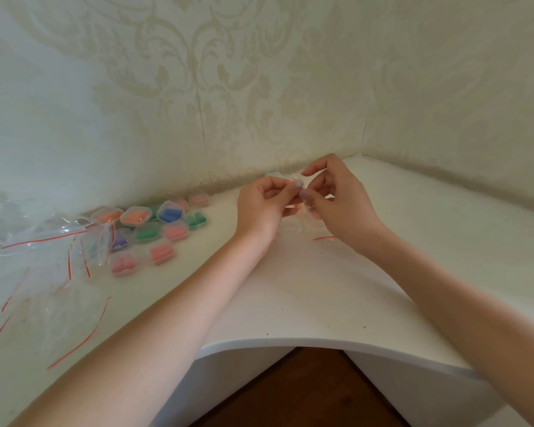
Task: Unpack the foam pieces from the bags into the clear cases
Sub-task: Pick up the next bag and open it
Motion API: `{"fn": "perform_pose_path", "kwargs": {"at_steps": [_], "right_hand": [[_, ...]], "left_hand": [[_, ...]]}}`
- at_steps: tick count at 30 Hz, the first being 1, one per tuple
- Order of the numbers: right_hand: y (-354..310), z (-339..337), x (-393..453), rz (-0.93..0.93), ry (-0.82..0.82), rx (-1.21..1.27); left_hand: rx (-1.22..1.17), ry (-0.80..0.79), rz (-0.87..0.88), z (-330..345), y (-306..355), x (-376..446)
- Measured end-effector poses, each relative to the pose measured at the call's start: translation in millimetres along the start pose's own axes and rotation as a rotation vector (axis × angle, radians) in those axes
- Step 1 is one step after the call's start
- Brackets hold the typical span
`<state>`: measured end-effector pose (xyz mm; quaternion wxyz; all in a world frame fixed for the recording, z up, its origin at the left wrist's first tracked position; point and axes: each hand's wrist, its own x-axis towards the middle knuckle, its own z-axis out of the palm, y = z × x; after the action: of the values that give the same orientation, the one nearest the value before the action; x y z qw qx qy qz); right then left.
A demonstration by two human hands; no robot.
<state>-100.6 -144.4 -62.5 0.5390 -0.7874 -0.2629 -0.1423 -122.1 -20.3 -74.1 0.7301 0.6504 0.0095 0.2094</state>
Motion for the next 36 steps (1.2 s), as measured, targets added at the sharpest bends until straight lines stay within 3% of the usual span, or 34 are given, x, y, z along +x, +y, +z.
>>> {"fn": "perform_pose_path", "kwargs": {"at_steps": [11, 15, 21, 25, 31, 36], "right_hand": [[-6.3, 11.3, -7.8, -0.067, -0.021, -0.062], [-7.9, 10.4, -8.6, -0.108, 0.036, -0.078], [-11.3, 2.0, -5.5, -0.068, 0.153, -0.077], [-9.4, -12.3, -1.3, 0.016, 0.194, 0.039], [-12.4, -1.8, -3.0, -0.034, 0.166, 0.064], [-11.3, -5.4, -1.2, 0.018, 0.145, 0.152]], "left_hand": [[0.409, -0.054, 0.259, 7.2, -7.8, -0.8], [0.576, -0.089, 0.401, 6.4, -2.5, -8.3], [0.731, -0.046, 0.452, 2.8, -1.2, -5.5], [0.569, -0.025, 0.399, 2.1, -1.9, -1.8], [0.271, -0.138, 0.248, 9.9, 5.6, -12.3], [-0.064, -0.19, 0.036, 8.3, 13.6, -8.2]]}}
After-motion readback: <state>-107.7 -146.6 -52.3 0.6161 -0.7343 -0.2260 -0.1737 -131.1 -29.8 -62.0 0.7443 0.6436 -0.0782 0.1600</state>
